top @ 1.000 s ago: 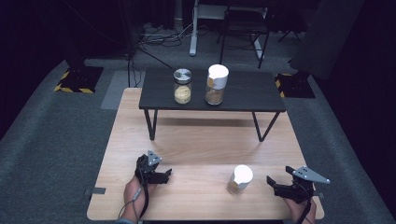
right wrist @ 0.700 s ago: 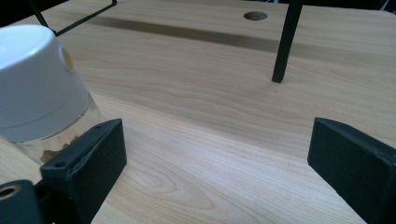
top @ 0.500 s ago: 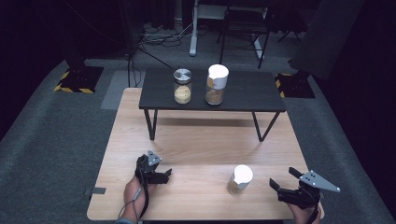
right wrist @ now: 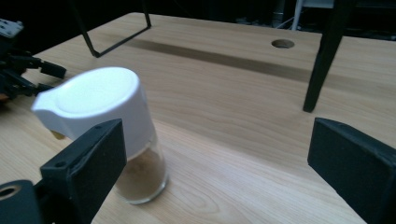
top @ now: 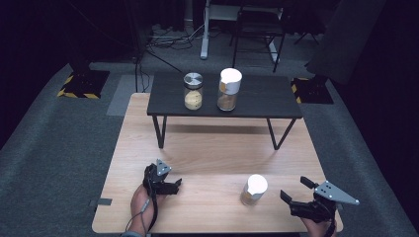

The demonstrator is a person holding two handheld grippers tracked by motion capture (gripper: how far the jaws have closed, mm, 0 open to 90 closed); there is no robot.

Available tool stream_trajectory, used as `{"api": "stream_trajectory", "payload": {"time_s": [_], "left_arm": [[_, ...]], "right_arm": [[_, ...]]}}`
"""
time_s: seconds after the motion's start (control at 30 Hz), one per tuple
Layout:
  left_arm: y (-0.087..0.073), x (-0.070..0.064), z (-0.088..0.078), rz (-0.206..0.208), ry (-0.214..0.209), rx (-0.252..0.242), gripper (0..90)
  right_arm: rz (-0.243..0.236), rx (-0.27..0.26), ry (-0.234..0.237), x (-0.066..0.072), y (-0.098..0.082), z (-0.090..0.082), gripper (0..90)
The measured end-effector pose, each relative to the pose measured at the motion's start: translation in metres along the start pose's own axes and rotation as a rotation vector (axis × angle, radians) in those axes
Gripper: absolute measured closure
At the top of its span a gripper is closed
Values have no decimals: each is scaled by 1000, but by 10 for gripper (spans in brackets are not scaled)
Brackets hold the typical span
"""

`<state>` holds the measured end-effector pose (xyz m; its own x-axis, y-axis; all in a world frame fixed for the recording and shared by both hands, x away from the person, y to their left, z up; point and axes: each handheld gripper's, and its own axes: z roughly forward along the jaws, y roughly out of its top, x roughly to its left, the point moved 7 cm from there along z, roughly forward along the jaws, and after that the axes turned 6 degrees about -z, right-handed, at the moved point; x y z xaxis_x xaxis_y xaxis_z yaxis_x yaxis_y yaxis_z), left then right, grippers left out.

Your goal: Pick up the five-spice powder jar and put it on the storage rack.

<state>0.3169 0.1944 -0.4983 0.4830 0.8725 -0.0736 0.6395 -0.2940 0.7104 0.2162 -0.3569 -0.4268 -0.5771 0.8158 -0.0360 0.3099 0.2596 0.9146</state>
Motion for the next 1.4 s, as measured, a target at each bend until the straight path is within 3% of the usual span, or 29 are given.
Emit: {"api": "stream_trajectory", "payload": {"time_s": [0.33,0.8,1.13,1.4], "left_arm": [[0,0,0,0,-2,2,124],[0,0,0,0,-2,2,124],[0,0,0,0,-1,2,124],[0,0,0,0,-2,2,124]], "right_arm": [[-30,-24,49,15,17,3,41],[-65,-34,106,35,29,20,39],[-81,-41,110,48,29,29,8],[-83,-40,114,50,20,37,0]]}}
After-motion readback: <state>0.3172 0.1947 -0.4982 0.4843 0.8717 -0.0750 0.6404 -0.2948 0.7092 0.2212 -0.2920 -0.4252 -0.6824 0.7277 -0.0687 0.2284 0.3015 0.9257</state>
